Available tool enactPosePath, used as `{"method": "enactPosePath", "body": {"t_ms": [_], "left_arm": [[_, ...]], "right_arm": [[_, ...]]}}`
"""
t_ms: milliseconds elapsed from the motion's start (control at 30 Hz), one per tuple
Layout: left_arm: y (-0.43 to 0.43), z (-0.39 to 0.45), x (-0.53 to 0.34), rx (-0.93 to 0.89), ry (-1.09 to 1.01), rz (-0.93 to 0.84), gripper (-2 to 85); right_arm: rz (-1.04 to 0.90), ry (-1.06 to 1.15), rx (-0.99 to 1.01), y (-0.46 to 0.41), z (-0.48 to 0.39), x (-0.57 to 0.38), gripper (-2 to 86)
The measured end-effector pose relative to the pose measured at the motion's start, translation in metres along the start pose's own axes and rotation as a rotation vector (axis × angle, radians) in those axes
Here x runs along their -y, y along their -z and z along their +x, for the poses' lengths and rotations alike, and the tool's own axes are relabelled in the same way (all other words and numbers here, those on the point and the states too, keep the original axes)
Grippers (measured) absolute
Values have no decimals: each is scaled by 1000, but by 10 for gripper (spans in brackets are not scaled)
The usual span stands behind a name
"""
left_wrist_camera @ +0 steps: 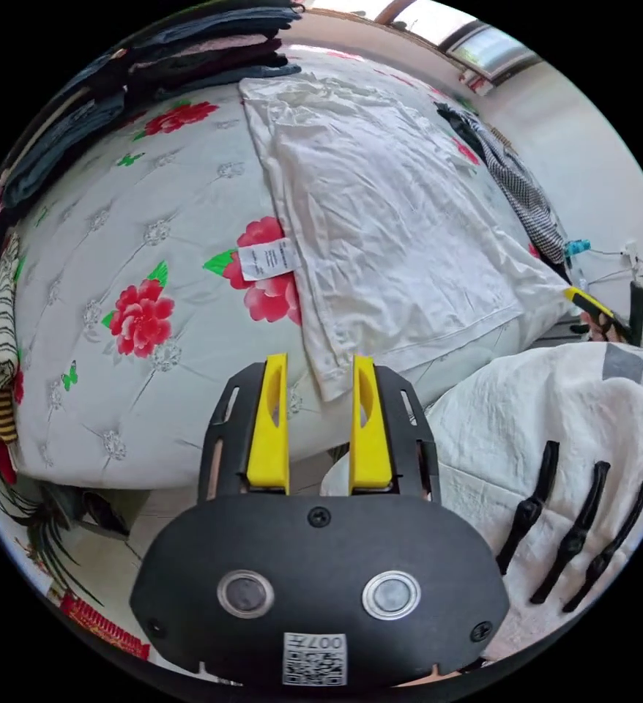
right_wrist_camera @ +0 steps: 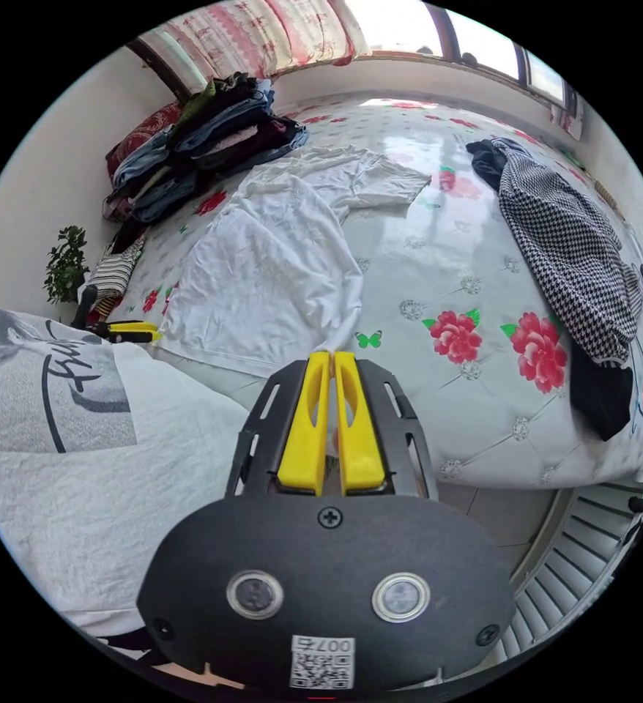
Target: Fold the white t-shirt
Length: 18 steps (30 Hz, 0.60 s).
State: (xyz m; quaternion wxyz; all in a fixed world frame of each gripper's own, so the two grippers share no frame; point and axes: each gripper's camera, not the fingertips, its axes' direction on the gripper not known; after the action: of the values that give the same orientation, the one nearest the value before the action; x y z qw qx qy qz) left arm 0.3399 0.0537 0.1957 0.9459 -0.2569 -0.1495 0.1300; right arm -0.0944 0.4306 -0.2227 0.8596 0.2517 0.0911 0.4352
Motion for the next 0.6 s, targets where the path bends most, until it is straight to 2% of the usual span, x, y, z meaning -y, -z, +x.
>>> {"method": "enactPosePath", "body": {"t_ms": [33, 67, 133, 167, 200, 267, 333, 367, 433, 533, 600], "left_arm": [[-4, 10, 0, 121, -24, -28, 87], [-5, 16, 0, 154, -48, -34, 78], [-11, 30, 1, 226, -130, -89, 4], [-12, 31, 1, 240, -146, -101, 0], [-13, 26, 2, 217, -161, -126, -4], [4, -2, -4, 8, -101, -70, -7], [52, -57, -24, -304, 38, 151, -9], [67, -70, -30, -367, 64, 219, -9], [130, -111, -61, -551, 85, 507, -10], [203, -137, -104, -625, 5, 827, -10], [226, -148, -128, -616, -7, 942, -10]], "right_arm": [[5, -4, 0, -2, 3, -2, -3], [11, -12, 7, -4, 7, -5, -3], [20, -34, 19, -7, 13, -11, -3], [25, -51, 26, -9, 18, -16, -3], [27, -59, 30, -9, 21, -19, -3], [50, -74, 44, -1, 29, -31, -3], [91, -79, 73, 16, 36, -38, -3], [136, -90, 109, 32, 41, -42, -3], [230, -101, 203, 62, 48, -44, -3], [412, -12, 301, 116, 46, -48, -3], [456, 54, 320, 135, 45, -50, -3]]}}
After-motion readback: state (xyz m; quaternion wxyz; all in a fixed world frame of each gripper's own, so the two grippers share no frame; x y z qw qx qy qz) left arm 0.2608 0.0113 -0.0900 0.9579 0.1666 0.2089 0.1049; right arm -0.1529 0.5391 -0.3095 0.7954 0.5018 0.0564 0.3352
